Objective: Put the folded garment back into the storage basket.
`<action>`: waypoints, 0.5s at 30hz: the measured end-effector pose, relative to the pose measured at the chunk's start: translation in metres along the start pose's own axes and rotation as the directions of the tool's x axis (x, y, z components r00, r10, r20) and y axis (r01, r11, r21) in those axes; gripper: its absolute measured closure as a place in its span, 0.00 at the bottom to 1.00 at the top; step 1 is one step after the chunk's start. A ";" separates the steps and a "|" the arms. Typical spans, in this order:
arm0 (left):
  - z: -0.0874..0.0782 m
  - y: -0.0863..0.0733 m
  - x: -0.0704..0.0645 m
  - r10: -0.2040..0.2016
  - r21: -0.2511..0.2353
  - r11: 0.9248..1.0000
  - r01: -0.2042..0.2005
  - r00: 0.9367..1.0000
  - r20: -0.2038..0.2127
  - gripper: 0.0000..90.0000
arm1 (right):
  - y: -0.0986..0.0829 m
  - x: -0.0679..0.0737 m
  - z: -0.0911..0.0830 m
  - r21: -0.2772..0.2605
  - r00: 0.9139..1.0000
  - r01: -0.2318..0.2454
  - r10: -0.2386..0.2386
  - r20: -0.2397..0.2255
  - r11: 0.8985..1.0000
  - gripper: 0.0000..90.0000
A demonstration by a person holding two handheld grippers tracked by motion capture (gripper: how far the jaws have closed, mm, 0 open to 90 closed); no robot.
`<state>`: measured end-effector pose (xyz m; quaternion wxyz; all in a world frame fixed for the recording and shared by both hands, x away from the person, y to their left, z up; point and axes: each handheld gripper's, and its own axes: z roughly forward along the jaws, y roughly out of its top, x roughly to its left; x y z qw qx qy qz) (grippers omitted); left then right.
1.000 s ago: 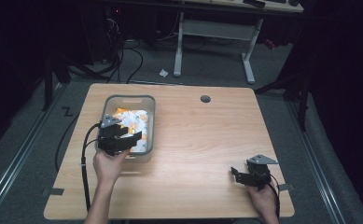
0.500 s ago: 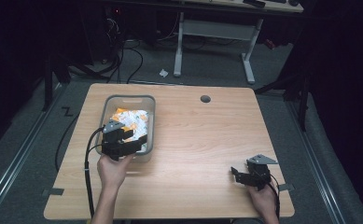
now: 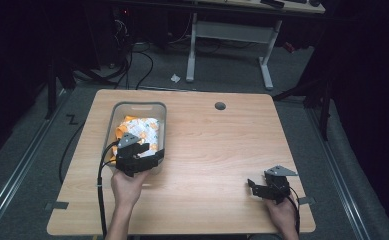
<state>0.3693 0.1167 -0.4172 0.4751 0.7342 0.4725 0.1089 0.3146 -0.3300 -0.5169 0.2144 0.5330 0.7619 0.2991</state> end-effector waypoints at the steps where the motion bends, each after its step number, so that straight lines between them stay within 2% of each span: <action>1: 0.000 -0.001 -0.001 -0.001 -0.001 1.000 0.001 1.000 0.001 0.40 | 0.000 0.000 0.000 0.000 1.000 0.000 0.000 0.000 1.000 0.26; 15: 0.008 -0.007 -0.011 0.012 0.008 1.000 -0.012 1.000 0.023 0.40 | 0.000 0.000 0.000 0.000 1.000 0.000 0.000 0.000 1.000 0.26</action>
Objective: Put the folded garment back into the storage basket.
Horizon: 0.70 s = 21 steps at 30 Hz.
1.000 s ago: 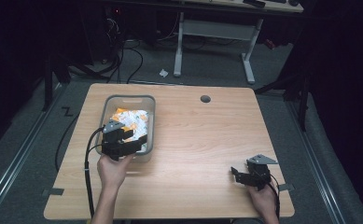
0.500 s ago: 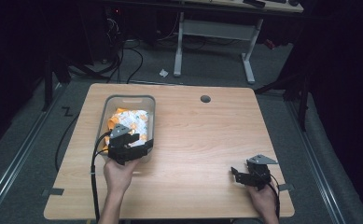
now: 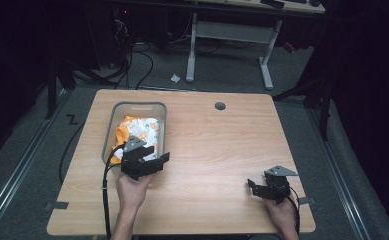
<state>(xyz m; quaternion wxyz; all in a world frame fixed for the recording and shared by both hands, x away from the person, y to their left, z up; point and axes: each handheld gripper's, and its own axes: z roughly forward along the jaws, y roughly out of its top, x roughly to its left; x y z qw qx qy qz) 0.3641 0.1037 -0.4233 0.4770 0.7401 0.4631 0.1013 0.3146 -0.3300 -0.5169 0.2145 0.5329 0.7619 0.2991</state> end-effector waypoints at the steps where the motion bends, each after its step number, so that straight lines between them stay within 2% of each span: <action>1: 0.000 0.000 -0.001 0.004 0.002 1.000 -0.004 1.000 0.002 0.40 | 0.000 0.000 0.000 0.000 1.000 0.000 0.000 0.000 1.000 0.26; 9: 0.006 -0.001 -0.010 0.031 0.013 0.999 -0.031 0.999 0.017 0.40 | 0.000 0.000 0.000 0.000 1.000 0.000 0.000 0.000 1.000 0.26; 15: 0.016 -0.003 -0.022 0.072 0.035 0.997 -0.073 0.997 0.031 0.40 | 0.000 0.000 0.000 -0.001 1.000 0.005 -0.005 -0.001 1.000 0.26; 21: 0.027 -0.007 -0.031 0.084 0.050 0.995 -0.086 0.995 0.052 0.39 | 0.000 0.000 0.000 -0.001 1.000 0.007 -0.007 0.000 1.000 0.26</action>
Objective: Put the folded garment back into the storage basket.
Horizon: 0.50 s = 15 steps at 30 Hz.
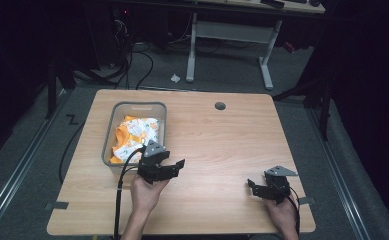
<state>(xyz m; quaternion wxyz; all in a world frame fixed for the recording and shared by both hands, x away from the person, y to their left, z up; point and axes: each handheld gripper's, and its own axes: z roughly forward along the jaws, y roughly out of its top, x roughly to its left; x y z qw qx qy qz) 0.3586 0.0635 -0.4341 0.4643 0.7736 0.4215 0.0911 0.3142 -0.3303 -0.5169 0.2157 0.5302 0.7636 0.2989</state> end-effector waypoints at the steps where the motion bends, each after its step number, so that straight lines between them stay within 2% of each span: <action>1: 0.000 0.000 -0.001 -0.001 -0.002 1.000 0.001 1.000 0.001 0.39 | 0.000 0.000 0.000 0.000 1.000 0.000 0.000 0.000 1.000 0.26; 7: 0.001 0.000 -0.006 0.008 -0.010 1.000 -0.008 1.000 0.016 0.39 | 0.000 0.000 0.000 0.000 1.000 0.000 0.000 0.000 1.000 0.26; 15: 0.009 -0.003 -0.015 0.036 0.006 0.999 -0.037 0.999 0.034 0.40 | 0.000 0.000 0.000 0.001 1.000 -0.001 0.001 0.000 1.000 0.26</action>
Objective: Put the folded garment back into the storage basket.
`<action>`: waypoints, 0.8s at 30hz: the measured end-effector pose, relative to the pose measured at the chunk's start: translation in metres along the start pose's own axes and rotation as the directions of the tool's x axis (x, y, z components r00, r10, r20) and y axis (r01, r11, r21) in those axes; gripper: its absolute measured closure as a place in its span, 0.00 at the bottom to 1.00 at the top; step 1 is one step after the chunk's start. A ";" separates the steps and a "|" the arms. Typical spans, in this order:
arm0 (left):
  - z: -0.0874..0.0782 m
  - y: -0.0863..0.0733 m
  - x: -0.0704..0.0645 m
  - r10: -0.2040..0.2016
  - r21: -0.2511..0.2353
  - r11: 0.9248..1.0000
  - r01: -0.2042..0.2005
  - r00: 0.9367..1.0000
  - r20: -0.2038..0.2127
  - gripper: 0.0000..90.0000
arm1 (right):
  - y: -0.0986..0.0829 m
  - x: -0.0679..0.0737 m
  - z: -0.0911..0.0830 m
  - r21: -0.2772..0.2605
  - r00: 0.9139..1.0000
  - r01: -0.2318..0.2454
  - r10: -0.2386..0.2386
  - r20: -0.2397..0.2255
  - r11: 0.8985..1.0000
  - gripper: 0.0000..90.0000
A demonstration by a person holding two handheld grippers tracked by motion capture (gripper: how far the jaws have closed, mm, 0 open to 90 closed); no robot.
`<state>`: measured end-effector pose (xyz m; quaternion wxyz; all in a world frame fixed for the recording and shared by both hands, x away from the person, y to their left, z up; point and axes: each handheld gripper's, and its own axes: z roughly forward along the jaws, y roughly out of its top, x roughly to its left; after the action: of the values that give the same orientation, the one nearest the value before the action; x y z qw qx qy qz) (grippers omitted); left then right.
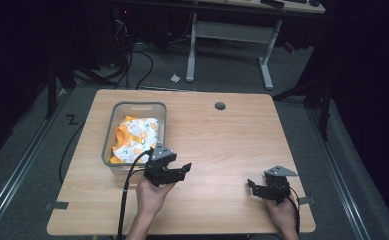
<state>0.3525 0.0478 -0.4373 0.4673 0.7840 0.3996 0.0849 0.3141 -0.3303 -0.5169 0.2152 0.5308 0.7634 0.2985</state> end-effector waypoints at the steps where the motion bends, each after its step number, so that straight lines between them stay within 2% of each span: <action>1: 0.001 -0.001 -0.001 0.004 0.001 1.000 -0.004 1.000 0.000 0.40 | 0.000 0.000 0.000 0.000 1.000 0.000 0.000 0.000 1.000 0.26; 17: 0.017 -0.005 -0.011 0.031 0.029 0.999 -0.032 0.999 0.020 0.40 | 0.000 0.000 0.000 -0.001 1.000 0.002 -0.002 0.000 1.000 0.26; 20: 0.019 -0.006 -0.012 0.026 0.036 0.999 -0.027 0.999 0.026 0.40 | 0.000 0.000 0.000 -0.001 1.000 0.002 -0.002 0.000 1.000 0.26; 24: 0.023 -0.008 -0.013 0.035 0.044 0.998 -0.036 0.999 0.020 0.40 | 0.000 0.000 0.000 -0.001 1.000 0.002 -0.002 0.000 1.000 0.26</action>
<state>0.3513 0.0256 -0.4530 0.4520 0.8021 0.3827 0.0768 0.3142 -0.3303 -0.5169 0.2157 0.5300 0.7638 0.2988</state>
